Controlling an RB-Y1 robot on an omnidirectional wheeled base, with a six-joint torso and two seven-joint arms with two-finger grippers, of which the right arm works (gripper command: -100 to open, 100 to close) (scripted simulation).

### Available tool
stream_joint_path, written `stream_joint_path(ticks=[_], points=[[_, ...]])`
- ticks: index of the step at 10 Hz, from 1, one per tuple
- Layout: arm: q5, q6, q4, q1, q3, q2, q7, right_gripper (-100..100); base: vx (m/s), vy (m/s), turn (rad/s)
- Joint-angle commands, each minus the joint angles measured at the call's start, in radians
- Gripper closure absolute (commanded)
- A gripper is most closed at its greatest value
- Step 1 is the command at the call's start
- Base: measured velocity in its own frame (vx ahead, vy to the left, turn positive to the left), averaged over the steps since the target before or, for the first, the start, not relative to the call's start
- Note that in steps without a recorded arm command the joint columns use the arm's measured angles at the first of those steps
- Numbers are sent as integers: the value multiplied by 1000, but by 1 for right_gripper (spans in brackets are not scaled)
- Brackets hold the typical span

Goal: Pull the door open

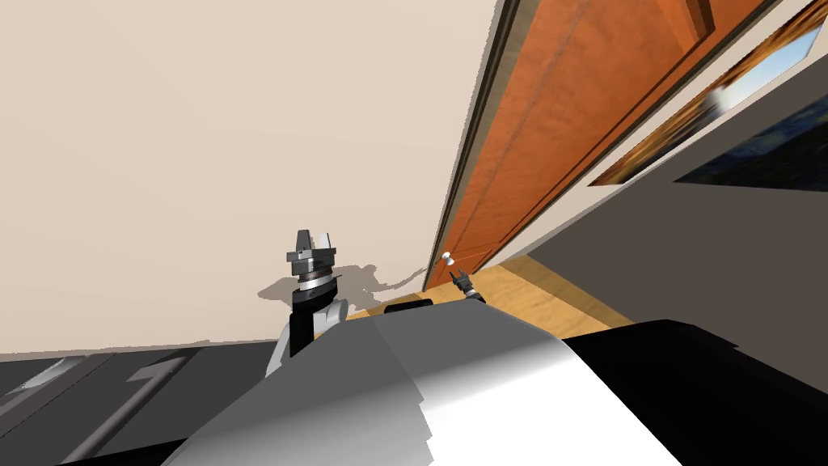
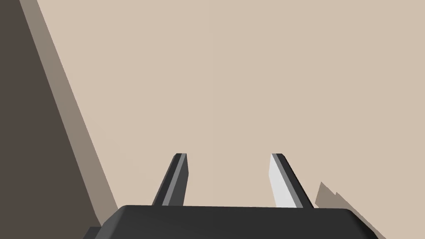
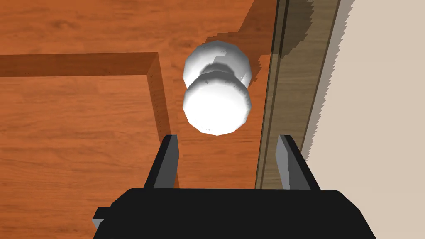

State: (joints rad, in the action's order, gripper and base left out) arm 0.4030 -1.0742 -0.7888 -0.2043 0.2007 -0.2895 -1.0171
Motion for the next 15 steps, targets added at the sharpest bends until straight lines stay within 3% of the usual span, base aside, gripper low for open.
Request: stream_joint_path(ticks=[1, 4, 5, 9, 10, 13, 14, 15], points=[[1, -11, -3, -8, 0, -7, 3, -100, -179, 9, -36], [2, -16, -8, -15, 0, -11, 6, -100, -133, -17, -32], [-11, -9, 30, 26, -3, -11, -9, -100, 27, 8, 63], [-37, 8, 108, 109, -8, -11, -38, -100, 79, 4, 54], [-37, 8, 108, 109, -8, -11, -38, -100, 45, 3, 19], [-58, 21, 168, 174, -12, -10, -60, -100, 46, -4, 39], [-68, 28, 200, 208, -15, -10, -73, -100, 83, -25, 74], [-72, 31, 212, 221, -15, -9, -77, -100, 80, -24, 50]])
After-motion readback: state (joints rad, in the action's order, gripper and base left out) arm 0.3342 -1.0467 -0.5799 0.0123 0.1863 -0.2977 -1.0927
